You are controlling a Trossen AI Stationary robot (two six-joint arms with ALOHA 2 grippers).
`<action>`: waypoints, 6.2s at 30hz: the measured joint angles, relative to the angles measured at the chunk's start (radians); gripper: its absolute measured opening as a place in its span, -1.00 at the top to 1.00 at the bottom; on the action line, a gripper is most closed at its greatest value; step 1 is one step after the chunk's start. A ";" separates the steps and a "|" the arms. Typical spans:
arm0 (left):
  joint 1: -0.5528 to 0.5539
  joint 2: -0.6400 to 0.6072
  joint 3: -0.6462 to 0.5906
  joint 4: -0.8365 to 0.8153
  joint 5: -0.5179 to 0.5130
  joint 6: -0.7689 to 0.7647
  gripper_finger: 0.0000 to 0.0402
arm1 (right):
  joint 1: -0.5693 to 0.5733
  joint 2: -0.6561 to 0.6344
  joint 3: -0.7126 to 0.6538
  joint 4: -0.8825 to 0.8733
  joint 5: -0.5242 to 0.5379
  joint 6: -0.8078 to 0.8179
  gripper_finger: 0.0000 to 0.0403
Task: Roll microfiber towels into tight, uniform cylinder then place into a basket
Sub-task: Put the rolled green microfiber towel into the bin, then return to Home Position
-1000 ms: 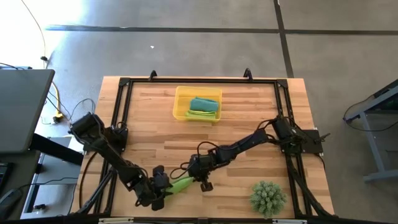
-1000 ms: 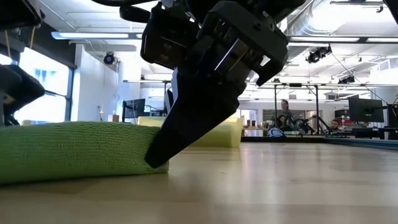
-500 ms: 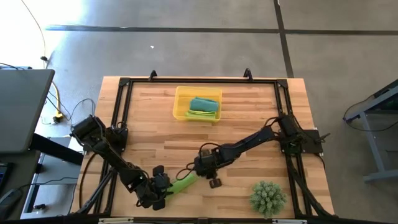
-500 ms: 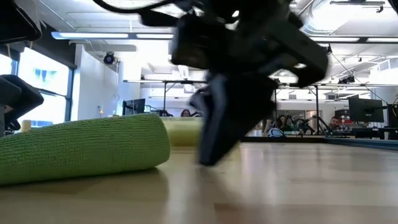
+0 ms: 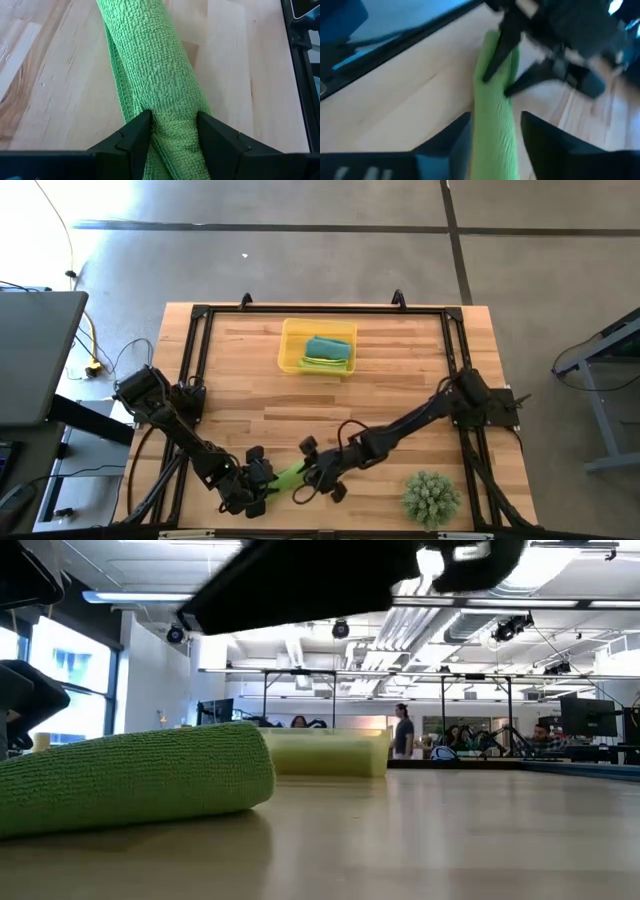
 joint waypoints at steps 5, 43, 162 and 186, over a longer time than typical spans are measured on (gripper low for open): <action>0.001 0.001 -0.001 0.013 0.000 0.001 0.24 | -0.012 0.076 0.000 0.207 0.003 -0.041 -0.07; 0.168 -0.007 -0.003 0.101 0.037 0.191 0.24 | -0.047 0.220 0.008 0.121 0.048 0.267 -0.03; 0.440 -0.806 0.003 -0.455 0.046 0.688 0.24 | -0.525 -0.956 -0.536 -0.407 0.030 0.465 -0.19; 0.500 -1.255 -0.005 -0.883 -0.166 0.490 0.24 | -0.431 -1.424 -1.390 0.563 0.134 0.610 -0.19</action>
